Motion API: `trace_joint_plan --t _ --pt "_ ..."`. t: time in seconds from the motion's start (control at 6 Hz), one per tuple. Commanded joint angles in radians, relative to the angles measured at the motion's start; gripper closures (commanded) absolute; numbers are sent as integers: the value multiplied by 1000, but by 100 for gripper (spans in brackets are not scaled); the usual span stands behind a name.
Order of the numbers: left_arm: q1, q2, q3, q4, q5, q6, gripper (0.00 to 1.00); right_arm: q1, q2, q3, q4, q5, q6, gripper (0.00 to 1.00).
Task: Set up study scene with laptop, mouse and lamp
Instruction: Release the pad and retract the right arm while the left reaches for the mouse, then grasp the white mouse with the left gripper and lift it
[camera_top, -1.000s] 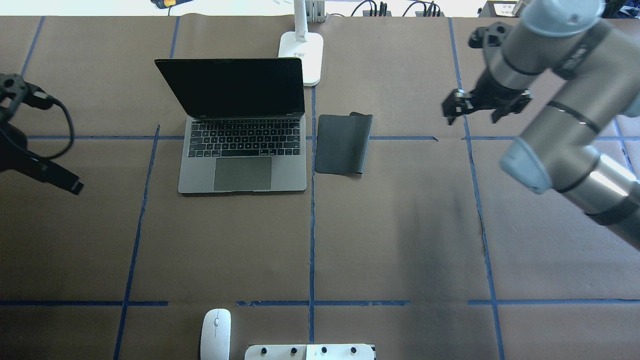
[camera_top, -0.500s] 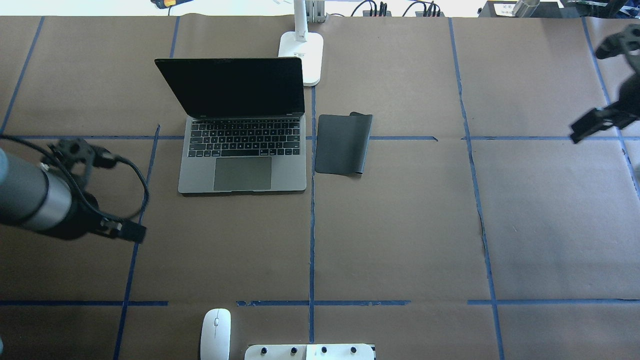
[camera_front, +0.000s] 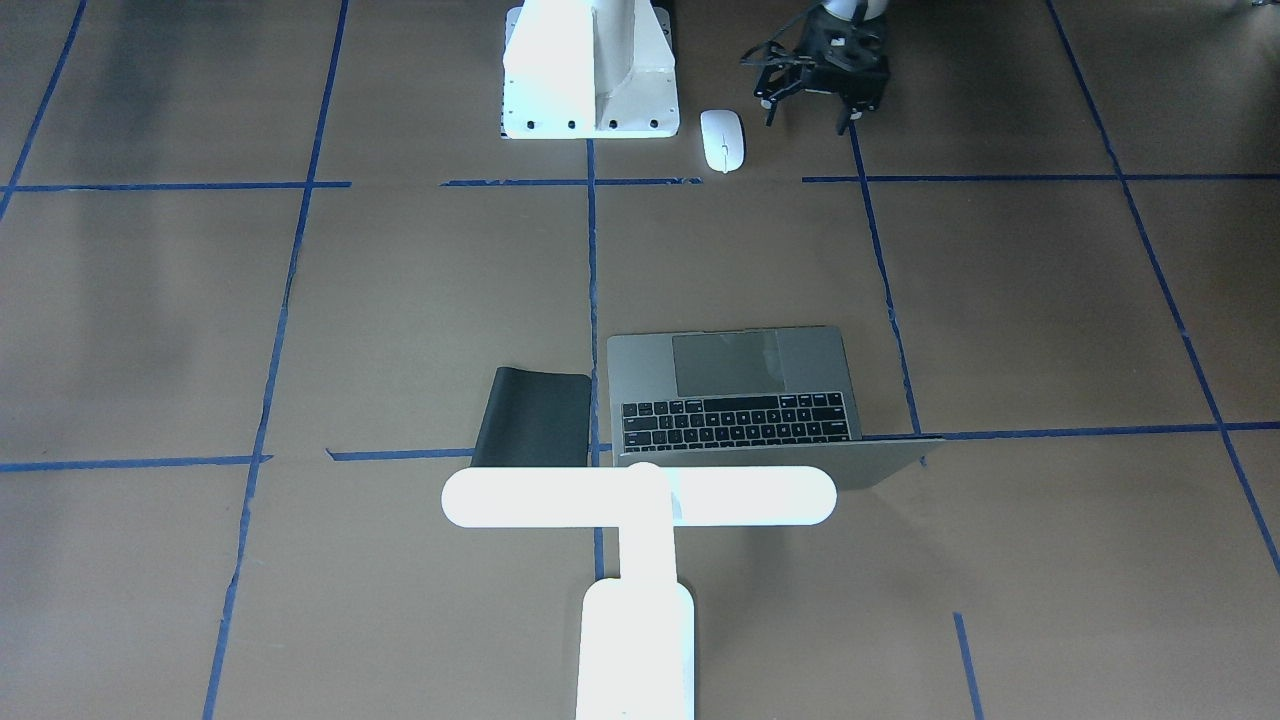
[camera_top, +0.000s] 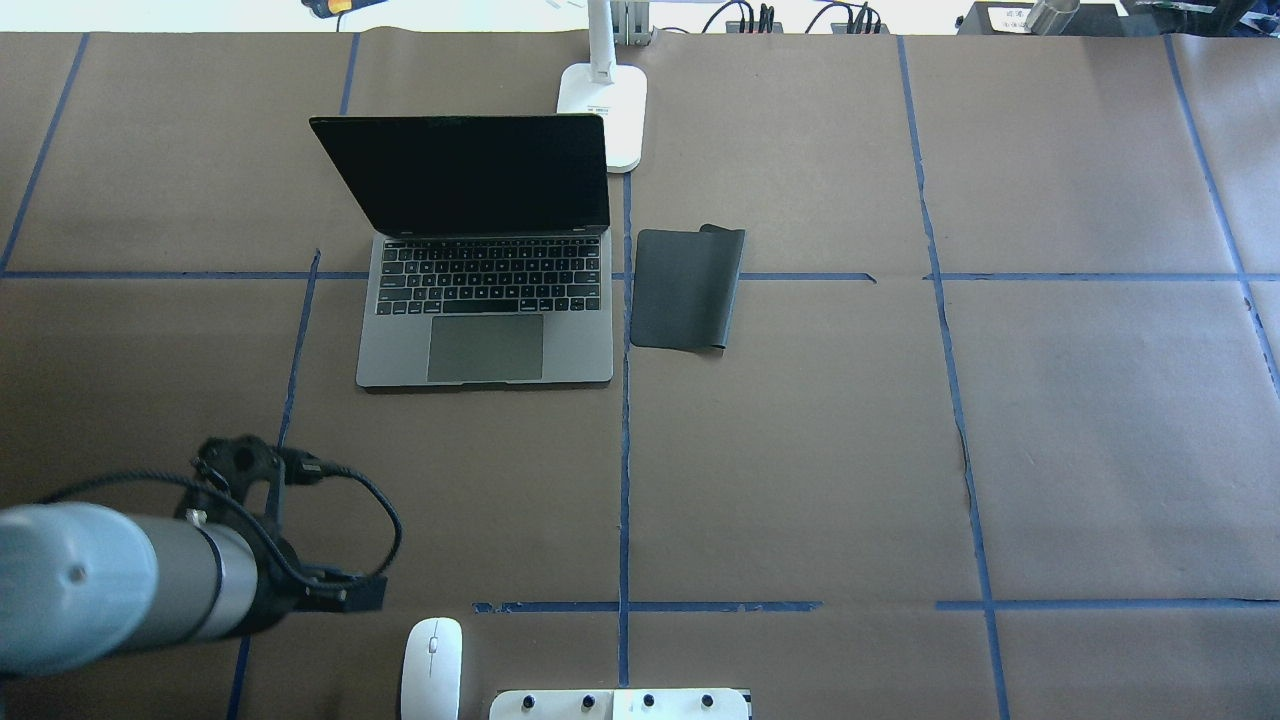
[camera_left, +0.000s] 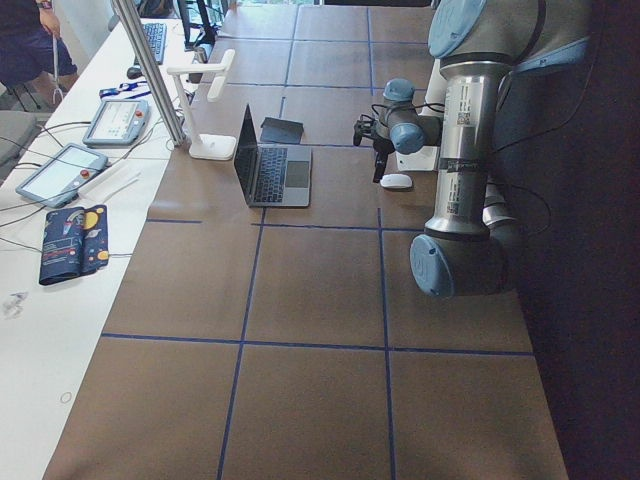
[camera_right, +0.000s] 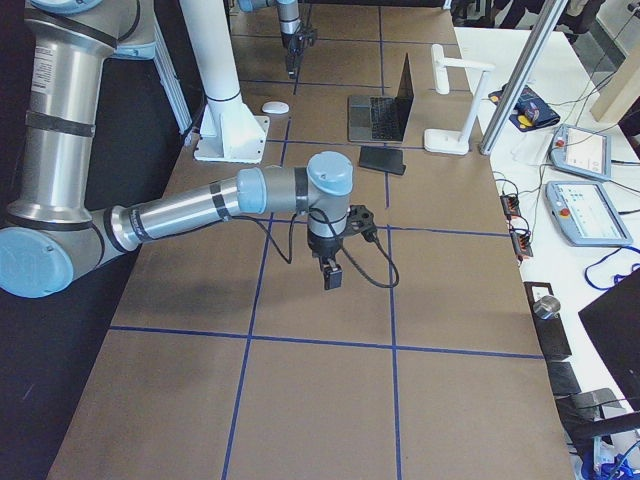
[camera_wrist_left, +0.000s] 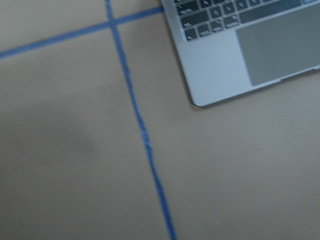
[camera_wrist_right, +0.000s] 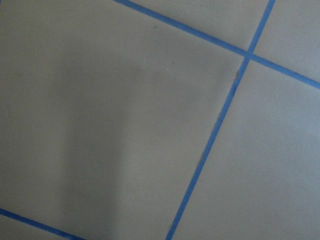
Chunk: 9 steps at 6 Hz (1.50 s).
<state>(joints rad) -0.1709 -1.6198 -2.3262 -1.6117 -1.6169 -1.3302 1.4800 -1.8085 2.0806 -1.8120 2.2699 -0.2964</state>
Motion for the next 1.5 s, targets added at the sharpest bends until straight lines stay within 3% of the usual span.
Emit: trace_joint_plan --t 0.0,0.5,1.33 --pt "157 -34 52 -4 128 -165 0 54 -45 -11 -1 8 -73 0" --pt "202 -138 204 -5 178 -208 0 54 -45 -24 -1 45 -70 0" --pt "202 -173 261 -8 170 -213 0 54 -46 -25 -1 46 -69 0"
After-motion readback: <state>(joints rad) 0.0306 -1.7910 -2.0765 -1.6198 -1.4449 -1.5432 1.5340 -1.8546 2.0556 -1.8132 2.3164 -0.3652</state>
